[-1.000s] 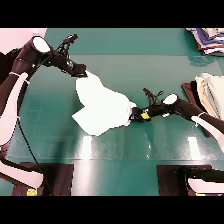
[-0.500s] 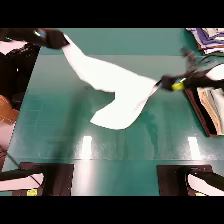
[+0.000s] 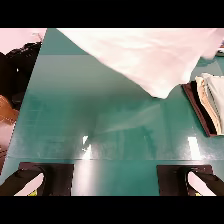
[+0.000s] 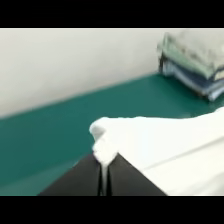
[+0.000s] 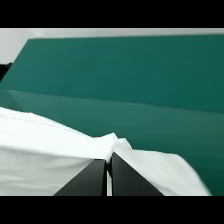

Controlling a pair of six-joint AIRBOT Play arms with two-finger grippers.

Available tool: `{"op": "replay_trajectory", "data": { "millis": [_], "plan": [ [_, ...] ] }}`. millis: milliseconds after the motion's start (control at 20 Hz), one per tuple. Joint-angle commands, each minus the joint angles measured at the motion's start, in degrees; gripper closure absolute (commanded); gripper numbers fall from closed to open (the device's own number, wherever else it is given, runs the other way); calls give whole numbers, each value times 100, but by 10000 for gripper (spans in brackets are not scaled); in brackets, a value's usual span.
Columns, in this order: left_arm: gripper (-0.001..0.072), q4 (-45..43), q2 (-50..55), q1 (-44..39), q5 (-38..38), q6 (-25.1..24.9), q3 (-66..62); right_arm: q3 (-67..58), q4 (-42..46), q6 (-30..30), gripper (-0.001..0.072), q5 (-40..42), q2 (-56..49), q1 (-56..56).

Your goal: Fold the shirts.

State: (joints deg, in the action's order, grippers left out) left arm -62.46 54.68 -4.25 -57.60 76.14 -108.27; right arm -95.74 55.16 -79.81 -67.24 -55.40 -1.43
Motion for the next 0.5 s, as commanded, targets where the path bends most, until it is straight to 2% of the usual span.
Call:
{"op": "replay_trajectory", "data": {
  "millis": [0, 100, 200, 350, 450],
  "plan": [
    [684, -52, -557, 7, 509, 2, -22, -894, 59, 39, 701, -387, 153, -212],
    [684, -57, -579, 7, 238, 74, -20, -1141, 39, 37, 701, -525, 140, -199],
    [684, -57, -415, 7, -387, 254, 118, -977, 52, 37, 702, -636, 140, -4],
    [684, -57, -33, 7, -1252, 343, 750, 107, 52, 28, 702, -809, 142, 544],
    [684, -107, 173, 7, -1565, 341, 1552, 1233, 52, -33, 701, -874, 142, 1003]
  ]
}}
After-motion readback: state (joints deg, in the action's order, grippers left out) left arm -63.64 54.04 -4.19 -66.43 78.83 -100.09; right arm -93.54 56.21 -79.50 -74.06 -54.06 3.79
